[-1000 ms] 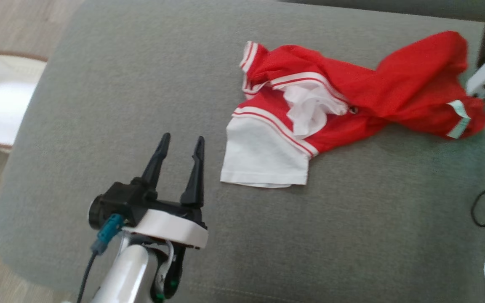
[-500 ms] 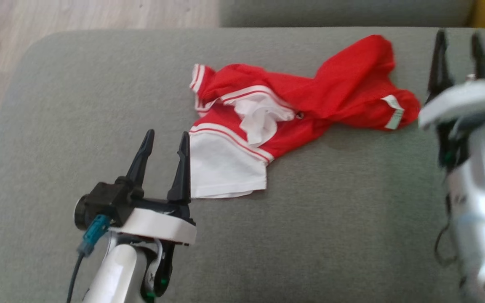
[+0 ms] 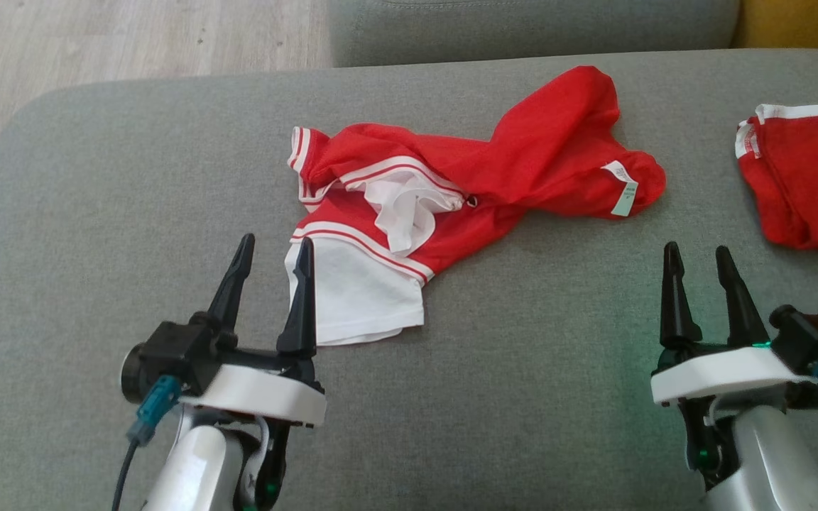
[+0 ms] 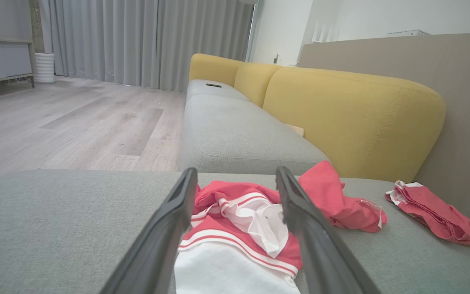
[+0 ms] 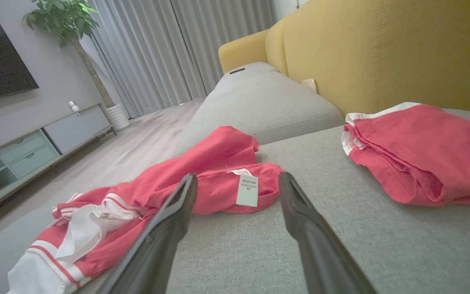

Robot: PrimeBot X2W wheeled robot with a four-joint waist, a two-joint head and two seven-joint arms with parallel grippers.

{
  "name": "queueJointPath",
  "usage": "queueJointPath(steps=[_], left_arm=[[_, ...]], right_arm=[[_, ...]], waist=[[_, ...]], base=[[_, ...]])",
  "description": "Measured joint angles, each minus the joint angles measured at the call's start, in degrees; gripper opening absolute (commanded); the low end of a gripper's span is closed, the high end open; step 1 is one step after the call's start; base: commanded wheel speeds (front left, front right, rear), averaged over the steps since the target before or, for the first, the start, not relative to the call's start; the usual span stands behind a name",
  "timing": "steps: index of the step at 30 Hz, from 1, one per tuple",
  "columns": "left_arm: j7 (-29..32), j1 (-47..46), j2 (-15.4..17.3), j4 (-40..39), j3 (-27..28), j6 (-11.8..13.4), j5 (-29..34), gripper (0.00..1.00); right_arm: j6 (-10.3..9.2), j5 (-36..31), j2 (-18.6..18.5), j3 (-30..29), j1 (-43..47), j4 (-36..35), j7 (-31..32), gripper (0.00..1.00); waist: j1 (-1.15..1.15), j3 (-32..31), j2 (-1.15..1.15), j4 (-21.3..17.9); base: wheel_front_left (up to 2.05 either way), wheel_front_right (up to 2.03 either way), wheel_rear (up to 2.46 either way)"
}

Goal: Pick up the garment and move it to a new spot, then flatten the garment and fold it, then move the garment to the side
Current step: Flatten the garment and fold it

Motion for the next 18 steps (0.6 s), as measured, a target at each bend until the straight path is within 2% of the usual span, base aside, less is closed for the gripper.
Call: queueJointPath(steps=[6,11,14,18], left_arm=[[0.0,0.0,0.0,0.1,-0.1,-0.4,0.0,1.00],[0.0,-0.2,0.0,0.0,-0.8,-0.6,0.0,1.00],[0.0,-0.4,0.0,0.1,-1.6,-0.6,0.0,1.00],[0.0,-1.4,0.0,0.5,-1.8,-0.6,0.0,1.00]], right_arm=[[0.00,0.0,0.1,0.2,0.1,-2.4,-0.1,1.00],[0.00,-3.6,0.1,-2.5,-2.2,-2.4,2.9,1.00],[0.00,-5.8,0.1,-4.4,-6.1,-0.6,5.7,1.00],[0.00,-7.5,0.1,-7.8,-11.8,5.3,8.7,1.00]], waist=[[0.00,0.8,0.00,0.3],[0.00,2.5,0.00,1.5],[0.00,3.8,0.00,2.5],[0.00,5.6,0.00,4.1]], base=[[0.00,0.00,0.00],[0.00,0.00,0.00],[0.00,0.00,0.00],[0.00,0.00,0.00]])
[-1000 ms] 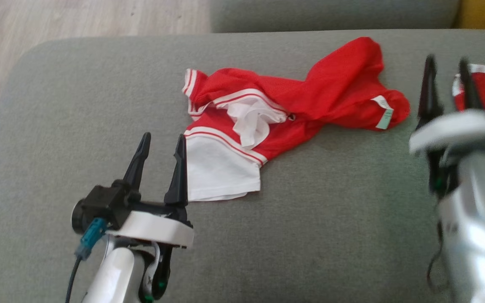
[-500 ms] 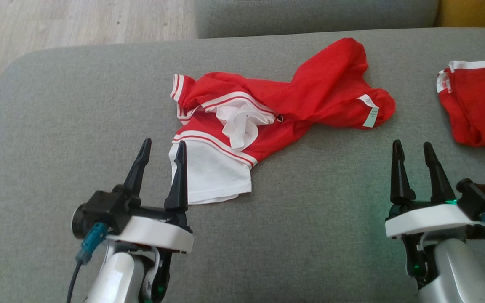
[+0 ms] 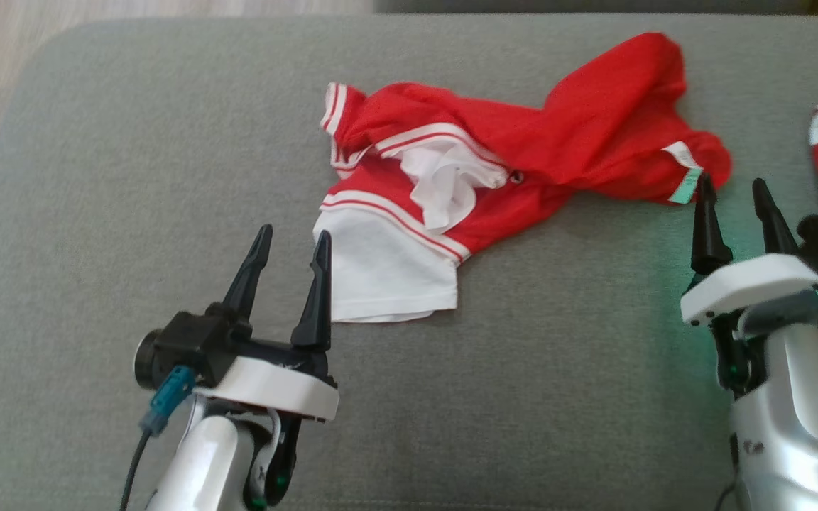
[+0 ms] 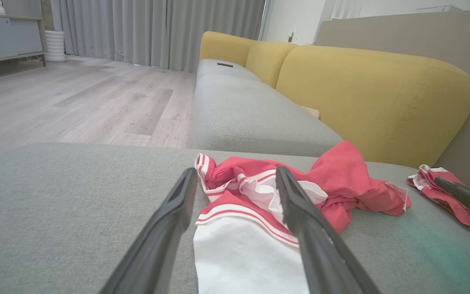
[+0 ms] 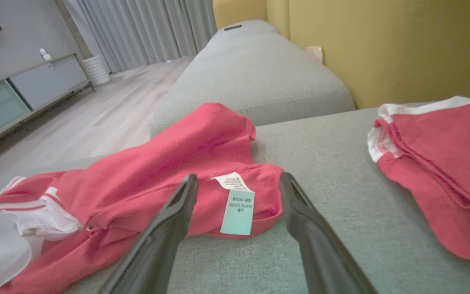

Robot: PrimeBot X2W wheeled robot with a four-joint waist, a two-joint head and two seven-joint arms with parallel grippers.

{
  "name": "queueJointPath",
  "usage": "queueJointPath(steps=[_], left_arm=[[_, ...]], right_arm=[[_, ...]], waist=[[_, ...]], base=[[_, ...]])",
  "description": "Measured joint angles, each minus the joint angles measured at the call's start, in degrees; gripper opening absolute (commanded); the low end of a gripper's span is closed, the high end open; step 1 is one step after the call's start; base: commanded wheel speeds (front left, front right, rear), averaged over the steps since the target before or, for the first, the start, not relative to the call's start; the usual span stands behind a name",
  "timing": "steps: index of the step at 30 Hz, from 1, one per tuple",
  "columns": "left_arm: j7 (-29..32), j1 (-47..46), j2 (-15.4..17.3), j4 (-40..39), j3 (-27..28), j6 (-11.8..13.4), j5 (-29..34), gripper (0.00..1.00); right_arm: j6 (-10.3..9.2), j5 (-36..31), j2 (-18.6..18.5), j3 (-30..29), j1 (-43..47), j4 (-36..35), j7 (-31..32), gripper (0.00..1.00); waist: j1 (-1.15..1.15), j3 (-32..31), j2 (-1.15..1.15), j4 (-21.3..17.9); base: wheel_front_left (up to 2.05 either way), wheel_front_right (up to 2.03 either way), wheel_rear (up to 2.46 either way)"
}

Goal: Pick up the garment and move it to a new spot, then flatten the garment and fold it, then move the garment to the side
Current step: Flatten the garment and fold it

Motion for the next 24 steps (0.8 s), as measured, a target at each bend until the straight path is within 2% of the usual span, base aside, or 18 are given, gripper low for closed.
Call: queueJointPath(steps=[10,18,19,20,24], left_arm=[[0.0,-1.3,0.0,0.3,-0.4,0.0,0.0,1.00],[0.0,-1.5,0.0,0.2,-1.3,0.1,0.0,1.00],[0.0,-1.5,0.0,0.2,-1.3,0.1,0.0,1.00],[0.0,-1.5,0.0,0.2,-1.3,0.1,0.0,1.00],[0.0,-1.5,0.0,0.5,-1.3,0.1,0.0,1.00]], right_arm=[[0.00,-10.2,0.0,-6.1,-7.7,14.1,-0.6,1.00],[0.00,-13.2,0.0,-8.9,-11.5,21.2,-4.1,1.00],[0.00,-13.4,0.0,-9.2,-12.2,22.0,-4.6,0.38],[0.00,-13.6,0.0,-9.5,-12.8,22.7,-5.0,0.00],[0.00,-15.3,-0.1,-10.3,-14.8,24.6,-7.0,0.00]], waist=[[0.00,2.7,0.00,3.2],[0.00,3.5,0.00,3.4],[0.00,3.6,0.00,3.3],[0.00,3.6,0.00,3.2],[0.00,3.3,0.00,2.9]], base=[[0.00,0.00,0.00],[0.00,0.00,0.00],[0.00,0.00,0.00],[0.00,0.00,0.00],[0.00,0.00,0.00]])
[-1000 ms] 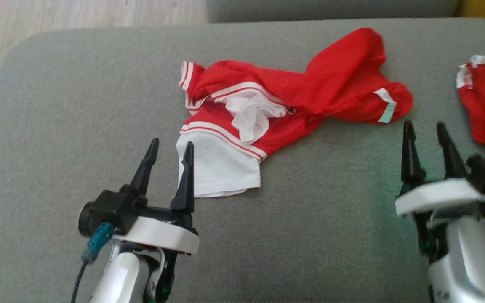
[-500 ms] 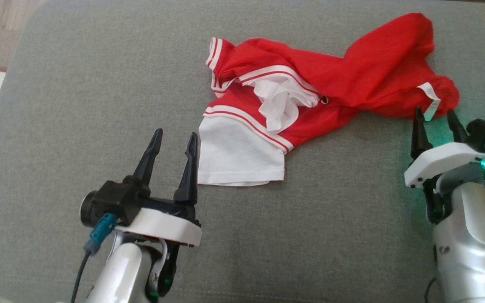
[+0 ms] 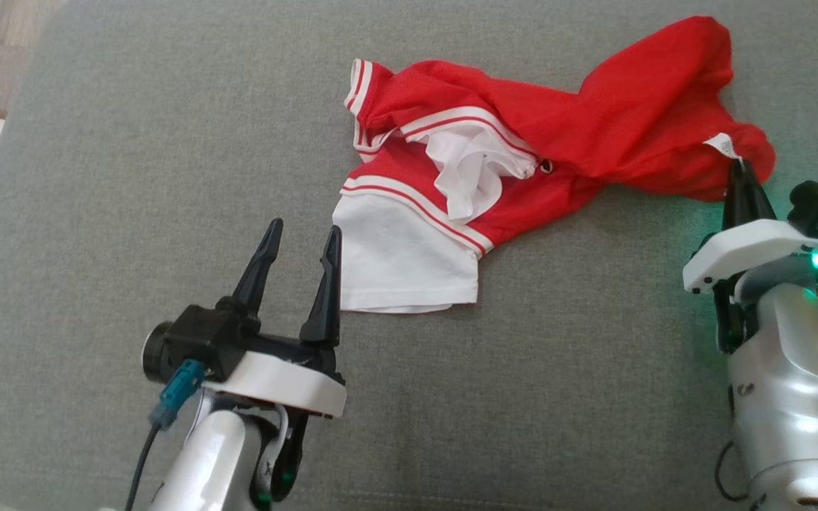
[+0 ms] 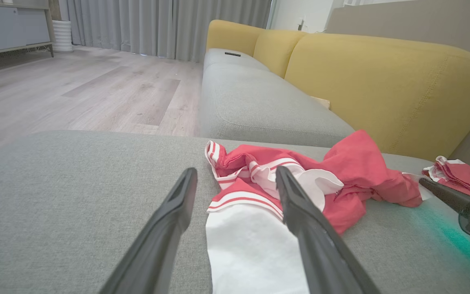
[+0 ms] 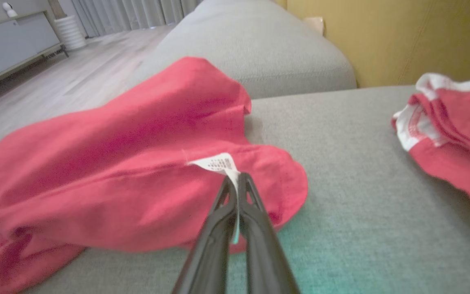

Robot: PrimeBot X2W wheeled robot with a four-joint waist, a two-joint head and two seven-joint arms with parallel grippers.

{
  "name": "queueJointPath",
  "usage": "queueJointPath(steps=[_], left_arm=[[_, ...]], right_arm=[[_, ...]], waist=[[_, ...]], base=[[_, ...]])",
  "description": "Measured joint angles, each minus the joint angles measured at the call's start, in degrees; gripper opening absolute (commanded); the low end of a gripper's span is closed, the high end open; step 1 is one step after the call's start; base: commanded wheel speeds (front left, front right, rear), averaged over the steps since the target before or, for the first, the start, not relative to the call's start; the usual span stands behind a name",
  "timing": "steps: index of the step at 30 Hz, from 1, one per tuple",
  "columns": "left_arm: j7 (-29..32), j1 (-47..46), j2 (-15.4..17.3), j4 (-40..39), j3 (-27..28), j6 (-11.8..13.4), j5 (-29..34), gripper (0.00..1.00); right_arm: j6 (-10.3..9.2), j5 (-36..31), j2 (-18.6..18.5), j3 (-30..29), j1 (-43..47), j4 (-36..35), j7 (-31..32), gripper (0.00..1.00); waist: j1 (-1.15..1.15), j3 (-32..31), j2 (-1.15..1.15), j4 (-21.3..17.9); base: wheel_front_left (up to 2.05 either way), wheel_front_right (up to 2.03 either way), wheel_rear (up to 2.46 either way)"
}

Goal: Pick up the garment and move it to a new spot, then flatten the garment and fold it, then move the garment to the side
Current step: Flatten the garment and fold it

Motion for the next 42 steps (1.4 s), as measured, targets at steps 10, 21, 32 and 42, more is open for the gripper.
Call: queueJointPath(steps=[10,21,32,42], left_arm=[[0.0,0.2,0.0,0.5,0.1,0.0,-0.1,1.00],[0.0,0.6,0.0,0.1,0.1,0.8,-1.1,1.00],[0.0,0.2,0.0,-1.1,-1.2,1.4,-2.9,1.00],[0.0,-2.5,0.0,-1.1,-2.6,1.4,-3.8,1.00]], right_arm=[[0.00,0.7,0.0,1.4,-1.0,-3.4,-2.4,0.00],[0.00,-0.5,-0.3,3.7,-6.7,-18.7,3.4,0.00],[0.00,-3.7,-6.1,4.1,-13.3,-26.5,14.5,0.00],[0.00,-11.2,-11.0,-2.6,-25.7,-8.0,14.3,1.00]], waist=[[0.00,-3.4,0.00,-0.9],[0.00,-5.6,0.00,0.0],[0.00,-1.9,0.00,4.2],[0.00,1.7,0.00,9.7]], base=[[0.00,0.00,0.00],[0.00,0.00,0.00],[0.00,0.00,0.00],[0.00,0.00,0.00]])
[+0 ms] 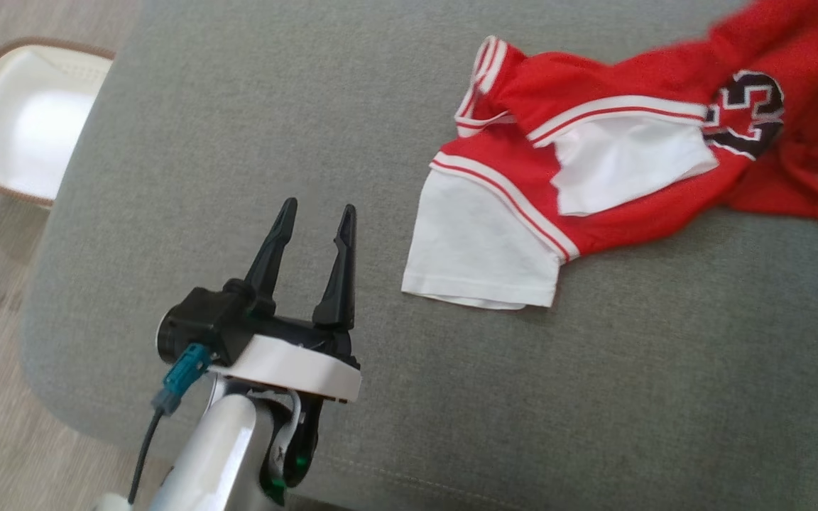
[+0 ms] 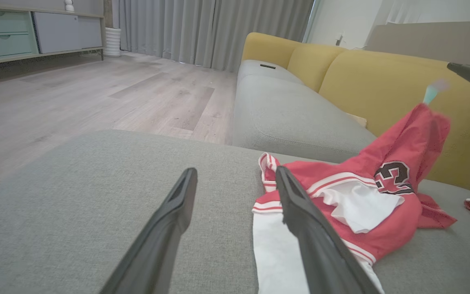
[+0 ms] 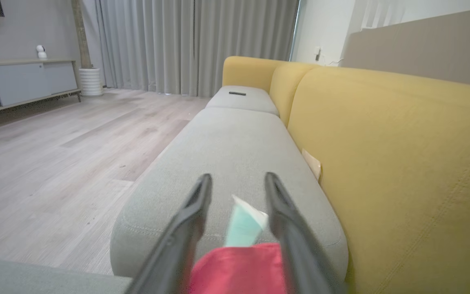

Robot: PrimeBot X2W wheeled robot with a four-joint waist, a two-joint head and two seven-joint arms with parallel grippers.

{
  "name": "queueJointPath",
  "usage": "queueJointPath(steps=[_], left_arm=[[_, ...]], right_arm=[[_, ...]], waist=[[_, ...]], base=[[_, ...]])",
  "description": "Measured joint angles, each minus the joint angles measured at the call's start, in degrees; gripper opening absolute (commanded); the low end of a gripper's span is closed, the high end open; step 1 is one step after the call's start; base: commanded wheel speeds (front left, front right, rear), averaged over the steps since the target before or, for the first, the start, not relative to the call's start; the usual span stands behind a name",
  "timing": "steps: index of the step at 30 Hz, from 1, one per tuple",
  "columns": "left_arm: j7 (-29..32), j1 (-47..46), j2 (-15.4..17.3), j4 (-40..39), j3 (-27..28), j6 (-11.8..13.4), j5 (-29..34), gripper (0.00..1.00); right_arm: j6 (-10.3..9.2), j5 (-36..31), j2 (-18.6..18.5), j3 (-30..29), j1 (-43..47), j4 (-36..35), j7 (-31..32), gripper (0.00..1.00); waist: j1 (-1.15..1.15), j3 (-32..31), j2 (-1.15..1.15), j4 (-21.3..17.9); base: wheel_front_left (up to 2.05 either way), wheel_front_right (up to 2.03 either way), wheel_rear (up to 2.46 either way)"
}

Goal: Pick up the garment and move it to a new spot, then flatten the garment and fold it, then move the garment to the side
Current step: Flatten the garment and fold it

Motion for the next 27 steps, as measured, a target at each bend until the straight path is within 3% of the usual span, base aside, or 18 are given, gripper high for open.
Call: queueJointPath(steps=[9,15,21,27], left_arm=[[0.0,0.1,0.0,0.2,0.4,0.5,0.0,1.00],[0.0,0.3,0.0,0.2,2.1,0.5,0.9,1.00],[0.0,1.0,-0.1,0.2,3.9,0.3,1.9,1.00],[0.0,3.3,0.0,0.3,4.6,-0.1,2.8,1.00]], right_arm=[[0.00,-3.0,1.1,0.3,-0.4,9.7,-5.7,1.00],[0.00,1.1,4.4,3.3,2.2,12.4,-12.5,1.00],[0.00,8.8,8.1,8.6,11.3,10.4,-15.7,1.00],[0.00,17.0,9.7,12.4,24.5,2.5,-16.2,1.00]], waist=[[0.00,-0.6,0.00,-1.1],[0.00,-2.6,0.00,-4.3],[0.00,-5.1,0.00,-8.4],[0.00,-7.6,0.00,-12.5]], base=[[0.00,0.00,0.00],[0.00,0.00,0.00],[0.00,0.00,0.00],[0.00,0.00,0.00]])
